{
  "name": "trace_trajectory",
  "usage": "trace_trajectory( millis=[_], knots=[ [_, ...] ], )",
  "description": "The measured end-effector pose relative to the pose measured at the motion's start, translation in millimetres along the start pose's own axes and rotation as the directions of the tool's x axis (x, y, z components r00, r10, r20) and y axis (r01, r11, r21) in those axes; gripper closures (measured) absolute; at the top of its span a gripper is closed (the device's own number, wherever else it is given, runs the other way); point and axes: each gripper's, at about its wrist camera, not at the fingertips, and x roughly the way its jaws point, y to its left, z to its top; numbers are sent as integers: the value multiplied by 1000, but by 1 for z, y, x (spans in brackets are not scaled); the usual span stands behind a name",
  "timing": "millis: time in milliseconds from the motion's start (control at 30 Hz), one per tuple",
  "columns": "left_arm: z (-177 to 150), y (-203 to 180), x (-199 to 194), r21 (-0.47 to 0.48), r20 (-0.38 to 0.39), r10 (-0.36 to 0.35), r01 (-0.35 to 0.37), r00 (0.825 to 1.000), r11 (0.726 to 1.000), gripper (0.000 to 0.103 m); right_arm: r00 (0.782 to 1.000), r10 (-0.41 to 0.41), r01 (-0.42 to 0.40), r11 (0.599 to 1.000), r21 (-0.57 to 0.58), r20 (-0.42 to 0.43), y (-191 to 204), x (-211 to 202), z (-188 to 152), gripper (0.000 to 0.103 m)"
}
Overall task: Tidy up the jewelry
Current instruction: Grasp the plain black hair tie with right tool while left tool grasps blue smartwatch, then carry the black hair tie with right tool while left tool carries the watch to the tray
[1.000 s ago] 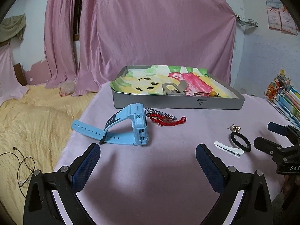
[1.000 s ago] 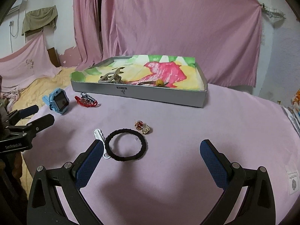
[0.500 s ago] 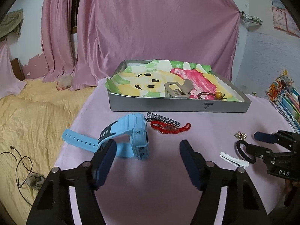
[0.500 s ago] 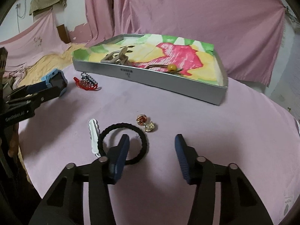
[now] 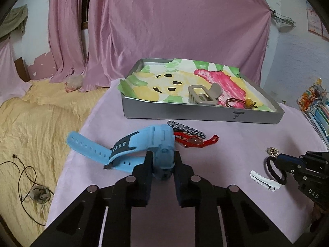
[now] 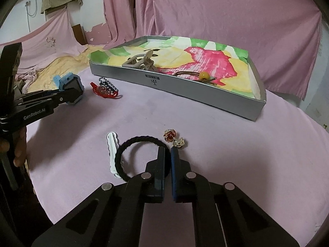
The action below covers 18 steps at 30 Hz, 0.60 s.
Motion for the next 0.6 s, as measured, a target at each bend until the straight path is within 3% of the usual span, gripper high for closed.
trace_trajectory(
  millis=[233, 600],
  knots=[
    [-3, 0, -8, -8, 13, -30, 30, 999, 1000, 87, 999, 27, -28, 999, 23, 29, -2, -10, -6, 98],
    [17, -16, -24, 15, 113, -89, 88, 990, 996, 87, 981, 37, -46, 998, 43, 189, -8, -37, 21, 98]
  ],
)
